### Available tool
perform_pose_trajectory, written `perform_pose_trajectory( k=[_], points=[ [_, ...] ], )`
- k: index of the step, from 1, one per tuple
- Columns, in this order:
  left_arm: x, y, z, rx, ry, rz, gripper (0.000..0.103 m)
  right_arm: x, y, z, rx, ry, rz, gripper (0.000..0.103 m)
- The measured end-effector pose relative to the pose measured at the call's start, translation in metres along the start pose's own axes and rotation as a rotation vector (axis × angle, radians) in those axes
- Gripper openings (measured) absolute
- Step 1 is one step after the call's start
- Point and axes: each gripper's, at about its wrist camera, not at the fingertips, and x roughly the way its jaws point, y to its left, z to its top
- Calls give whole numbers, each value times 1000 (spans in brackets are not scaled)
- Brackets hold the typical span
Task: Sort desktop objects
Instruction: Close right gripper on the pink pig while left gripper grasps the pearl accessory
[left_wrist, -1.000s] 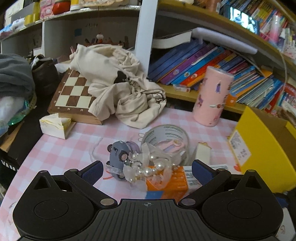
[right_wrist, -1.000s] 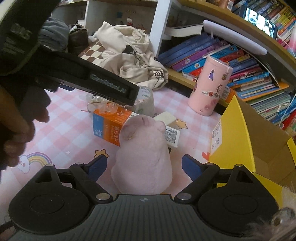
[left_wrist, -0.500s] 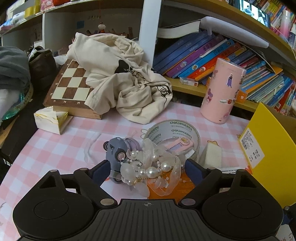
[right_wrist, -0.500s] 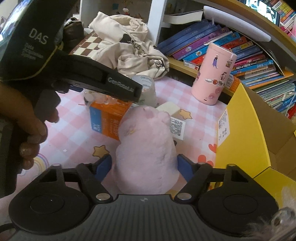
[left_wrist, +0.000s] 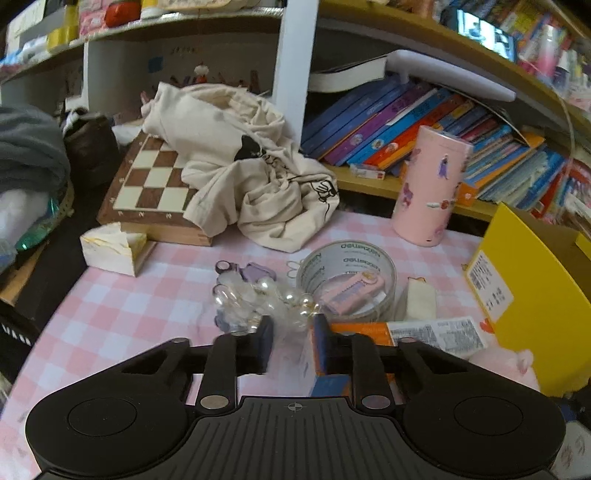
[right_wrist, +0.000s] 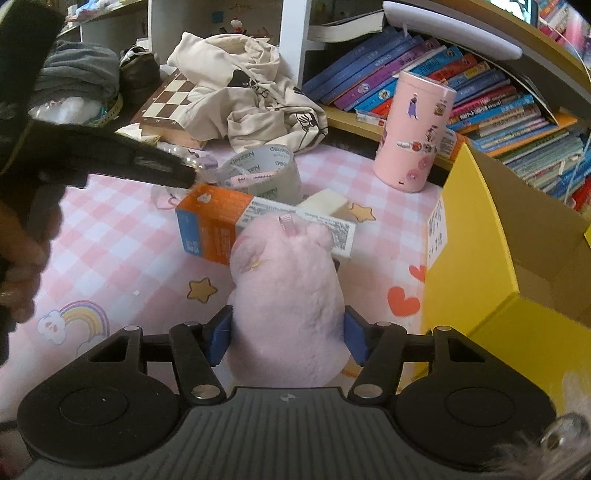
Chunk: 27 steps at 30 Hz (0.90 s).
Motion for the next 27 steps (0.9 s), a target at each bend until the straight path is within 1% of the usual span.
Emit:
perform_pose_trajectory(
  k=[4, 6, 8, 9, 11, 13, 14, 15, 18, 22, 25, 27],
  points=[
    [-18, 5, -8, 15, 5, -40, 7, -8, -2, -4, 10, 8, -2, 58],
    [-28, 5, -12, 38, -3, -51, 7, -12, -3, -6, 17, 8, -2, 58],
    [-35, 5, -15, 71, -11, -34, 8, -15, -2, -8, 19, 13, -6, 58],
    [-35, 5, -16, 90, -9, -18, 12, -15, -2, -9, 21, 18, -5, 58],
    [-32, 6, -19, 125, -6, 24, 24, -14, -2, -10, 22, 21, -4, 58],
    [-28, 6, -22, 161, 7, 54, 71, -15, 0, -10, 20, 22, -5, 59],
    [-26, 7, -25, 178, 8, 58, 76, -15, 0, -10, 19, 22, -3, 59],
    [-24, 6, -28, 197, 10, 55, 78, -16, 0, -11, 19, 23, -3, 59],
    [-18, 4, -35, 256, 22, 47, 78, -16, -1, -11, 25, 27, -6, 59],
    [2, -1, -38, 336, 37, 64, 78, -15, 1, -10, 19, 33, -11, 59],
    [20, 0, -37, 350, 77, 55, 78, -14, 2, -10, 13, 35, -14, 59],
    [27, 3, -36, 344, 89, 35, 81, -13, 2, -10, 15, 37, -15, 59]
  ],
)
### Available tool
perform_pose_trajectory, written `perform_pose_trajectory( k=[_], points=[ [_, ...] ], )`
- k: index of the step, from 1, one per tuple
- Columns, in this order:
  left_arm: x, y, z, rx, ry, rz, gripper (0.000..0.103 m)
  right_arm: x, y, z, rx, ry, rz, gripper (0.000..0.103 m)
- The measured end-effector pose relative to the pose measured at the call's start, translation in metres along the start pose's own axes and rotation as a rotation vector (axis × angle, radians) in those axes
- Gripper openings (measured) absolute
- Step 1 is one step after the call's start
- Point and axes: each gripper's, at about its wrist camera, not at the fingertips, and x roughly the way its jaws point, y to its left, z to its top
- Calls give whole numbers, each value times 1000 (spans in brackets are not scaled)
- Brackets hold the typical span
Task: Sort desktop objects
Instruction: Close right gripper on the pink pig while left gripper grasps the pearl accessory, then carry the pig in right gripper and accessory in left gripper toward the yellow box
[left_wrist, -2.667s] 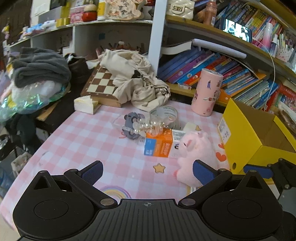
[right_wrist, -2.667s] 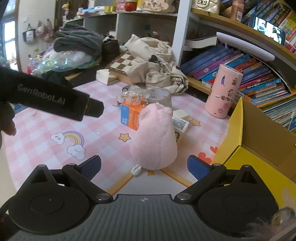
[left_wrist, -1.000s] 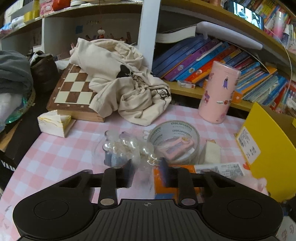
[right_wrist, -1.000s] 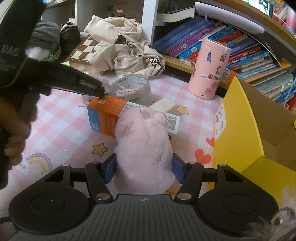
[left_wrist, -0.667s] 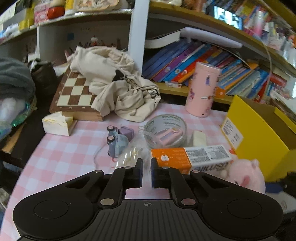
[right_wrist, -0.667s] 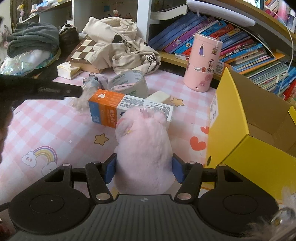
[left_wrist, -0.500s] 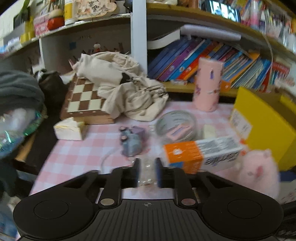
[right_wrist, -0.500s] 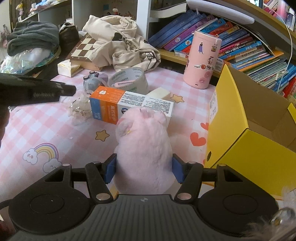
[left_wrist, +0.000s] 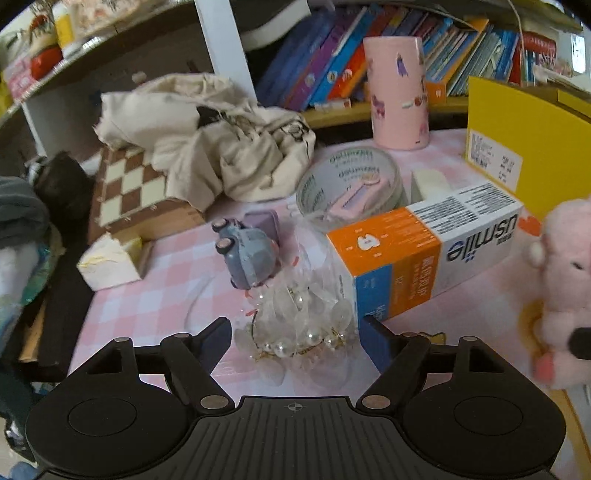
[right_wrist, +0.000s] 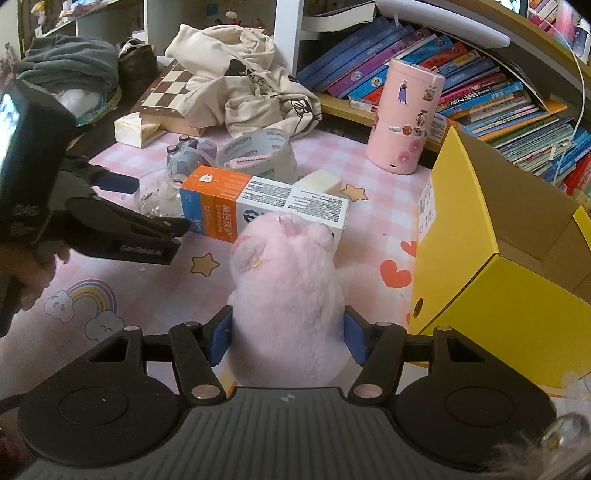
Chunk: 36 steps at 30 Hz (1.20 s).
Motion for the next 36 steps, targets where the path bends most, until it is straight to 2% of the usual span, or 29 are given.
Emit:
perform_pose_trajectory(
  k=[8, 11, 13, 19, 27, 36],
  points=[
    [13, 18, -1, -48, -15, -96, 84, 2, 1, 0, 3, 6, -4, 60],
    [10, 23, -4, -81, -19, -140, 66, 2, 0, 0, 11, 8, -5, 60],
    [5, 21, -6, -73, -17, -114, 60, 2, 1, 0, 13, 10, -7, 59],
    [-14, 34, -14, -156, -3, -115, 58, -2, 2, 0, 26, 11, -9, 58],
    [-63, 41, -16, -235, -69, -153, 58, -15, 5, -2, 59, 3, 18, 58],
    [-103, 42, -24, -344, -74, -256, 58, -34, 2, -11, 124, 19, 57, 58]
  ],
)
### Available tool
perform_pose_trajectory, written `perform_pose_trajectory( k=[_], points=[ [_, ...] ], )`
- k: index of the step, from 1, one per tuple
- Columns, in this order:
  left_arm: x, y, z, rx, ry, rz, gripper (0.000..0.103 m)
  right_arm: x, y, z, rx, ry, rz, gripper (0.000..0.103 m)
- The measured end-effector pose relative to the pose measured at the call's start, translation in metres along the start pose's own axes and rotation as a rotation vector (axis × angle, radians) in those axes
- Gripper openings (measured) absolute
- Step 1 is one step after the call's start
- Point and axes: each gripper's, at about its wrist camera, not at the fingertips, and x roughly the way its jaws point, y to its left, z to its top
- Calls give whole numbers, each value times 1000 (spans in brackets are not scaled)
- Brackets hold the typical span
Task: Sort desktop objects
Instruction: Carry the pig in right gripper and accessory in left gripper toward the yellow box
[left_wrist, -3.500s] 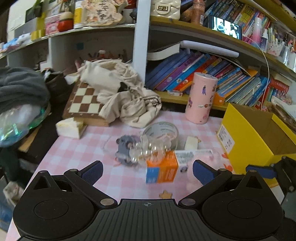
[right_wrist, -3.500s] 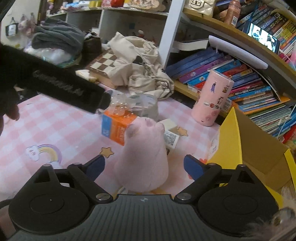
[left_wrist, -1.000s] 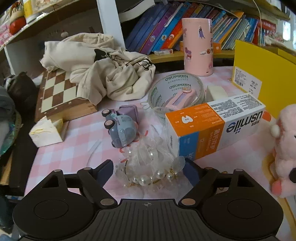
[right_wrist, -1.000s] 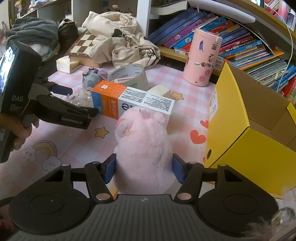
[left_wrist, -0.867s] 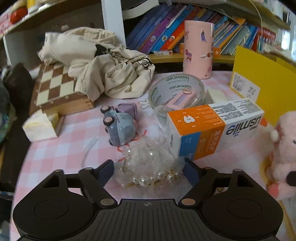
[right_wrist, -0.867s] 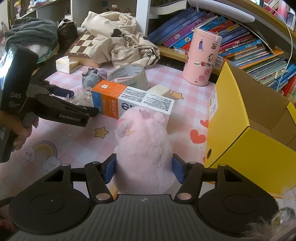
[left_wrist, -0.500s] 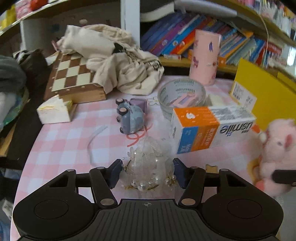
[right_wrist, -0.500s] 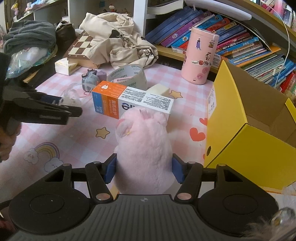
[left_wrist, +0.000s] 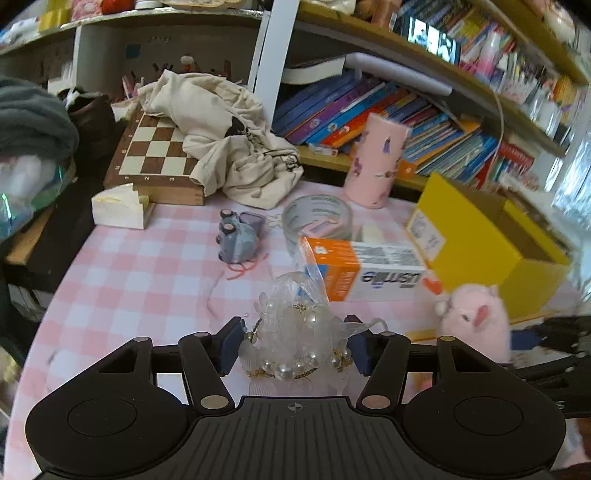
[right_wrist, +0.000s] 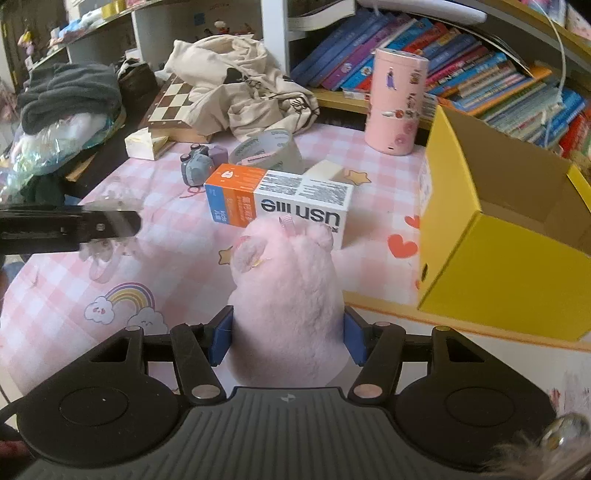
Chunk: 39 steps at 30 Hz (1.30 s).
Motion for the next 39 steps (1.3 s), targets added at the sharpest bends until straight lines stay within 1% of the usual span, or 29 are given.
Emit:
perform_pose_trajectory(
  k=[5, 10, 15, 21, 25, 33, 39],
  points=[
    [-21, -3, 1, -46, -14, -54, 58, -19, -8, -7, 58, 21, 11, 58],
    [-32, -10, -1, -60, -6, -99, 58, -40, -5, -15, 75, 8, 9, 58],
    [-35, -19, -8, -32, 23, -128, 58, -52, 1, -23, 83, 4, -16, 58],
    [-39, -24, -12, -11, 30, -146, 58, -53, -1, -34, 114, 55, -29, 58],
    [-39, -30, -14, 5, 37, -166, 58, -59, -2, -42, 131, 68, -37, 58],
    [-32, -50, -15, 50, 57, -237, 58, -73, -9, -56, 167, 71, -85, 58],
    [-23, -68, -15, 91, 78, -289, 58, -84, -23, -68, 223, 61, -128, 58]
  ],
)
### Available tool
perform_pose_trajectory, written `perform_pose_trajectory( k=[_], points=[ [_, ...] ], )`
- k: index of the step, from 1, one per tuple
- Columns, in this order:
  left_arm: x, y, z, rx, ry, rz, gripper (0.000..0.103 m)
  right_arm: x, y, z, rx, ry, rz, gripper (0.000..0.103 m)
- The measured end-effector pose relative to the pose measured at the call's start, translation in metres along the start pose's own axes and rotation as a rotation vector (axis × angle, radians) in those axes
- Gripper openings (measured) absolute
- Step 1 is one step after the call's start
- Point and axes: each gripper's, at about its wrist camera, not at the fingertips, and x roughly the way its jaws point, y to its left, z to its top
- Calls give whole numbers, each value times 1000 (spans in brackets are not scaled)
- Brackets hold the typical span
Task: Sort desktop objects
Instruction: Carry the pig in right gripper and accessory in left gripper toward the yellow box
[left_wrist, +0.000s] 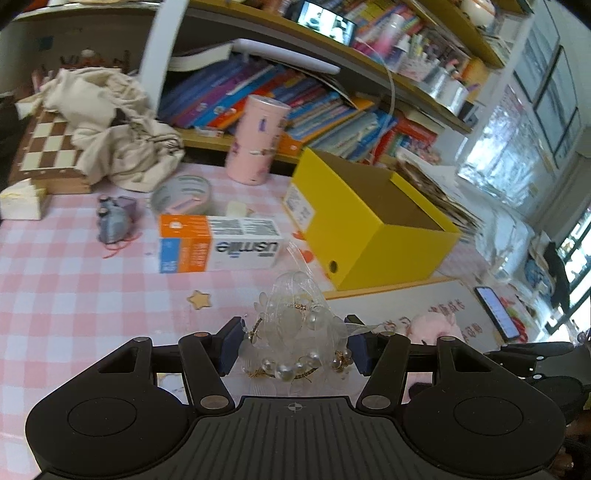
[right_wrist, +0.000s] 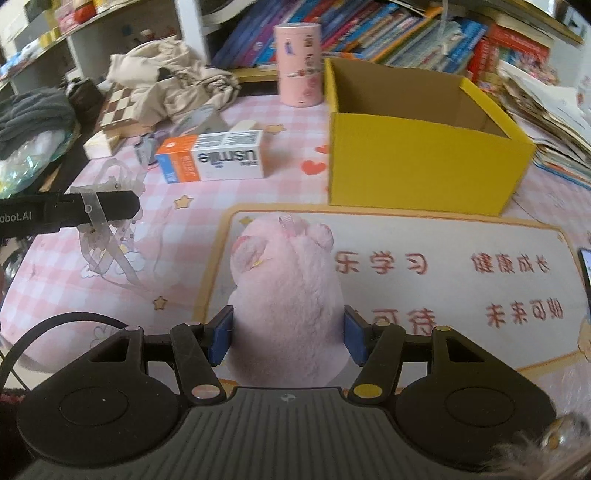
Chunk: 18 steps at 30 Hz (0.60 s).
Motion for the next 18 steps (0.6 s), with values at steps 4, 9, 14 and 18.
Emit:
perform_pose_trajectory(
  k=[4, 9, 14, 18],
  points=[
    [7, -11, 0, 29, 13, -21, 58, -4, -11, -5, 34, -4, -12, 58],
    [14, -23, 2, 42, 24, -31, 58, -9, -21, -6, 49, -11, -21, 58],
    [23, -38, 3, 55, 36, -42, 58, -13, -38, -6, 65, -16, -35, 58],
    [32, -51, 5, 63, 46, -50, 58, -16, -52, -7, 72, -14, -38, 58]
  ],
)
